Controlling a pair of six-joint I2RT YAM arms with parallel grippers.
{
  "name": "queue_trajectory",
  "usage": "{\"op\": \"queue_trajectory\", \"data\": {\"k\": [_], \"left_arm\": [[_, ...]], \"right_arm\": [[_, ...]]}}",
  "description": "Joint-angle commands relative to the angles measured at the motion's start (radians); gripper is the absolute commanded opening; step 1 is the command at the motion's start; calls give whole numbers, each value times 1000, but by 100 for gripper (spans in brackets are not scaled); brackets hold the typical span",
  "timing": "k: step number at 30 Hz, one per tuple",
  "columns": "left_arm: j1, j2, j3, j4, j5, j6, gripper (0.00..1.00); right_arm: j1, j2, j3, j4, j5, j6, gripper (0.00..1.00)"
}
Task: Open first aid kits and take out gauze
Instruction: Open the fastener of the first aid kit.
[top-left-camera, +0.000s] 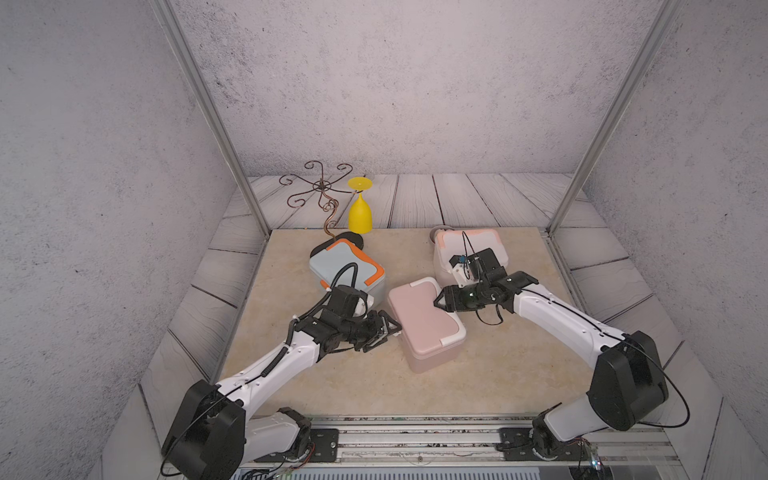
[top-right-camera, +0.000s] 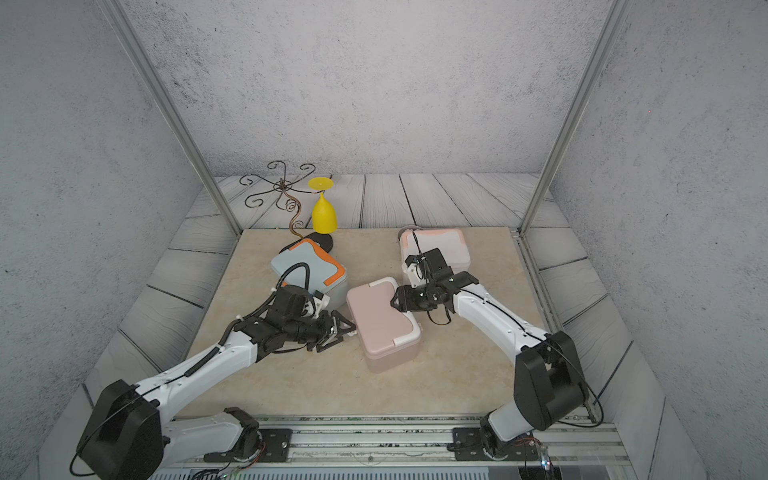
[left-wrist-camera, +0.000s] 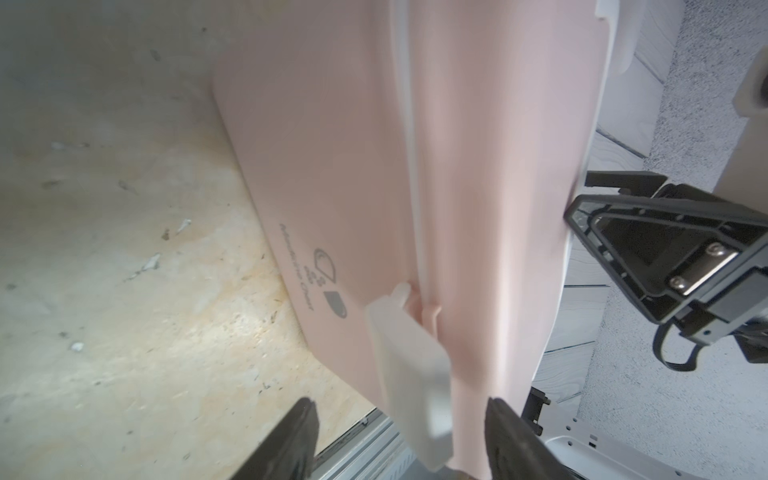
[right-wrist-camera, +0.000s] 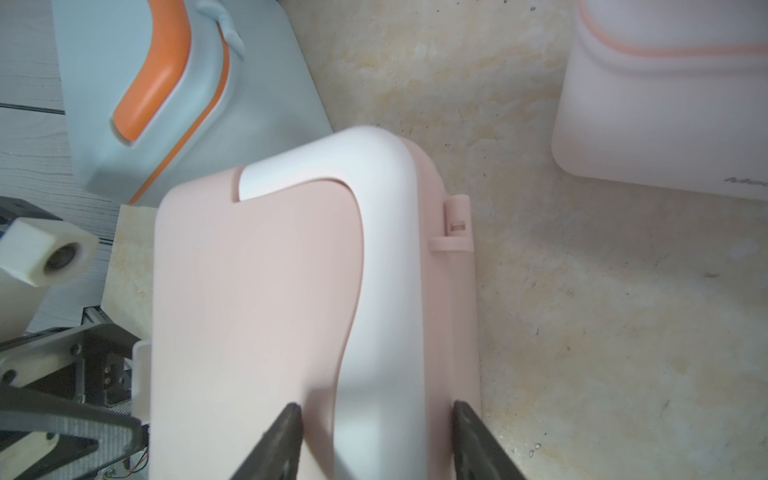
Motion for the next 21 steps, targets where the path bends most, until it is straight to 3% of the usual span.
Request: {"op": "queue_trajectory", "data": {"k": [1,14,18,21], "left_arm": [[14,-28,-2,-95,-44,32,67],[56,-41,-89,-90,-90,52,65],[73,-23,-33,-139,-13,88,63],[73,-100,64,-275,-18,122,61]], "right_arm": [[21,105,-92,-234,108,-36,56],[21,68,-79,-260,113,-36,56],[21,32,-68,-274,107,-39,60],[21,-27,-42,-303,120,-44,68]]}}
